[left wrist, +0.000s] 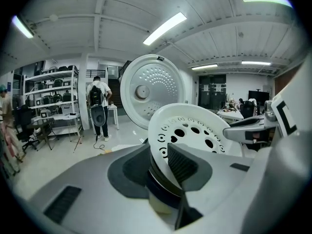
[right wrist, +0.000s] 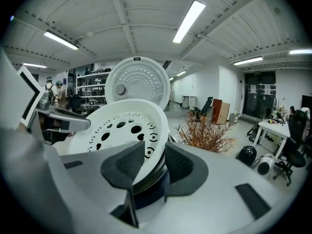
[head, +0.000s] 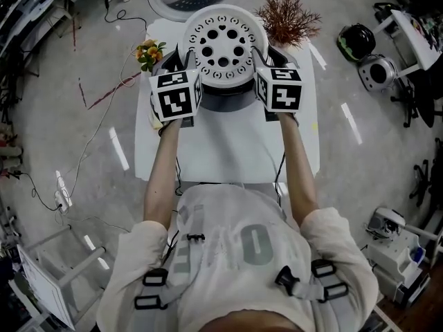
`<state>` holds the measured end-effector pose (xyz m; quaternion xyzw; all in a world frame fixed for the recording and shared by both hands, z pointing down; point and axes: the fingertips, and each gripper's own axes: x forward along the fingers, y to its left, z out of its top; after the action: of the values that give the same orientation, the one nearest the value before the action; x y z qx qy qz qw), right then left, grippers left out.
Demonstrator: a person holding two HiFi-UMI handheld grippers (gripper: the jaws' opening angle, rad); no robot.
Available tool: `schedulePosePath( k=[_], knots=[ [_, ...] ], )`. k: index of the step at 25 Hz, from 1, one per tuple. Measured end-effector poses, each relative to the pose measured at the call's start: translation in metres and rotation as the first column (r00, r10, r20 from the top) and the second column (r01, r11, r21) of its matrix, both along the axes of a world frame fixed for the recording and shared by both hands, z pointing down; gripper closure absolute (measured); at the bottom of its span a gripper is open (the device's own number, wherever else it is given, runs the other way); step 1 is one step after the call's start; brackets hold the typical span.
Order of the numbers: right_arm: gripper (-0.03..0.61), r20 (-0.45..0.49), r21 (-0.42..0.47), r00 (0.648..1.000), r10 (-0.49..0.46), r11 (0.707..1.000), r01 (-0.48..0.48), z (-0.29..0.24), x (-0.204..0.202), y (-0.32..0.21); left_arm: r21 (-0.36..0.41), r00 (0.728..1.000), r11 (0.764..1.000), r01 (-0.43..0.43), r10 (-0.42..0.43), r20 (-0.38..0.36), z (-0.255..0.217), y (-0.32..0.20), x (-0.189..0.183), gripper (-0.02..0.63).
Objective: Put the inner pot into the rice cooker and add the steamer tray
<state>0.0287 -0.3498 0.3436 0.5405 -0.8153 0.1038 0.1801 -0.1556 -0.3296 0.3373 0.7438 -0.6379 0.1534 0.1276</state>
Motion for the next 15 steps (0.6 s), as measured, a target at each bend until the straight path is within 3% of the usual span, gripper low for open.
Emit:
schedulePosePath(
  k=[15],
  knots=[
    [0.442, -0.002, -0.071, 1.0, 0.013, 0.997, -0.013, 0.02, 0.005, -0.012, -0.079, 0.999, 0.997, -0.013, 0.01, -0.03, 0.025, -0.013, 0.005, 0.497]
  ],
)
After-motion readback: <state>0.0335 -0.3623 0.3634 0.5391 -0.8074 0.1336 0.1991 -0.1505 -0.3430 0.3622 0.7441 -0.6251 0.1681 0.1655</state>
